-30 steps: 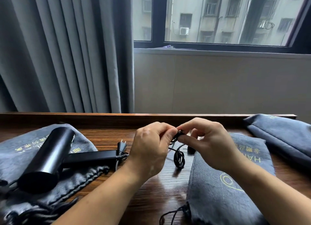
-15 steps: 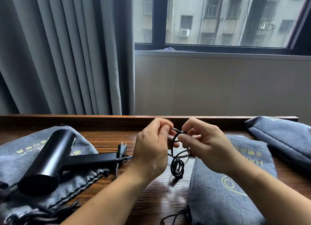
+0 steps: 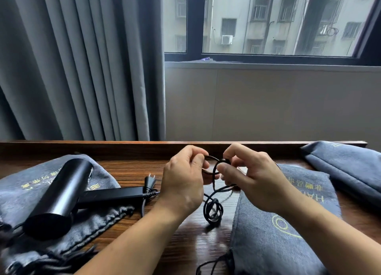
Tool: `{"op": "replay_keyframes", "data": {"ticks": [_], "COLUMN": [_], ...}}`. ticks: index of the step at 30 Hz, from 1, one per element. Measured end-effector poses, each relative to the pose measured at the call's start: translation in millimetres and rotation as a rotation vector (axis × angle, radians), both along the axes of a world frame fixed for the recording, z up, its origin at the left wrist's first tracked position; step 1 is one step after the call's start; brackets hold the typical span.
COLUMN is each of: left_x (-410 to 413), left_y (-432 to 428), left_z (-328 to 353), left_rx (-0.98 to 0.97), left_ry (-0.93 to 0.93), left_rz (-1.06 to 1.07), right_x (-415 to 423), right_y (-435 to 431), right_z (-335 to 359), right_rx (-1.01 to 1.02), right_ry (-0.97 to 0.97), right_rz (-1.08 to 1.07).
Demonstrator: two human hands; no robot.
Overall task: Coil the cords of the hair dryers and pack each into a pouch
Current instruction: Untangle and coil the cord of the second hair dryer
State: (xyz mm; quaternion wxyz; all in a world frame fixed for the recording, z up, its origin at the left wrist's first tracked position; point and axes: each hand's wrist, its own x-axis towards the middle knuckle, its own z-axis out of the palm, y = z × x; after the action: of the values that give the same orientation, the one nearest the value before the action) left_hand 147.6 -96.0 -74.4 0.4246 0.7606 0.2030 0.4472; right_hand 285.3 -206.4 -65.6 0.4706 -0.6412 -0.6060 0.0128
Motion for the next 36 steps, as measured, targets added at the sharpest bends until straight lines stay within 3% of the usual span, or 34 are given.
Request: {"op": "replay_keyframes", "data": {"ticks": [3, 5, 8, 12, 13, 14, 18, 22, 25, 30, 33, 36], "left_x": [0.2, -0.2, -6.4, -0.2, 2.7, 4.0, -4.2, -5.4, -5.4, -5.0, -6.5, -3.8], "left_y": [3.0, 7.7, 10.6, 8.1, 8.3, 9.3, 9.1, 15.9, 9.3, 10.1, 17.4, 16.3], "left_z": [-7.3, -6.2, 1.2, 6.3, 4.8, 1.3, -5.1, 1.2, 6.5, 9.4, 5.8, 7.2], "left_rx": [0.395, 0.473, 0.282, -0.226, -0.272, -0.213, 0.524, 0.646, 0.575, 0.244, 0.082, -0.042], "left_ry": [0.094, 0.09, 0.019, -0.04, -0.02, 0.025, 0.129, 0.105, 0.117, 0.099, 0.022, -0.1], "left_rz": [-0.097, -0.135, -0.141, -0.022, 0.009, 0.031, -0.038, -0.177, -0.142, -0.166, -0.24, -0.141], "right_x": [4.0, 5.0, 5.4, 7.7, 7.5, 7.6, 8.5, 8.2, 6.2, 3.9, 0.6, 1.0], "right_y": [0.6, -0.9, -1.9, -1.4, -1.1, -0.6, 1.4, 2.9, 1.7, -0.8, -2.0, -0.6], "right_z": [0.7, 2.0, 2.9, 0.6, 0.1, -0.8, -5.2, -5.5, -2.6, -2.1, 1.2, 0.9], "right_rx": [0.052, 0.094, 0.07, 0.023, 0.01, 0.003, 0.0, 0.036, 0.016, -0.059, -0.072, -0.089], "right_ry": [0.044, -0.004, 0.004, 0.087, 0.067, 0.051, 0.131, 0.278, 0.345, 0.378, 0.397, 0.433], "right_rz": [-0.028, -0.061, -0.005, 0.134, 0.128, 0.116, 0.129, 0.155, 0.26, 0.369, 0.371, 0.381]}}
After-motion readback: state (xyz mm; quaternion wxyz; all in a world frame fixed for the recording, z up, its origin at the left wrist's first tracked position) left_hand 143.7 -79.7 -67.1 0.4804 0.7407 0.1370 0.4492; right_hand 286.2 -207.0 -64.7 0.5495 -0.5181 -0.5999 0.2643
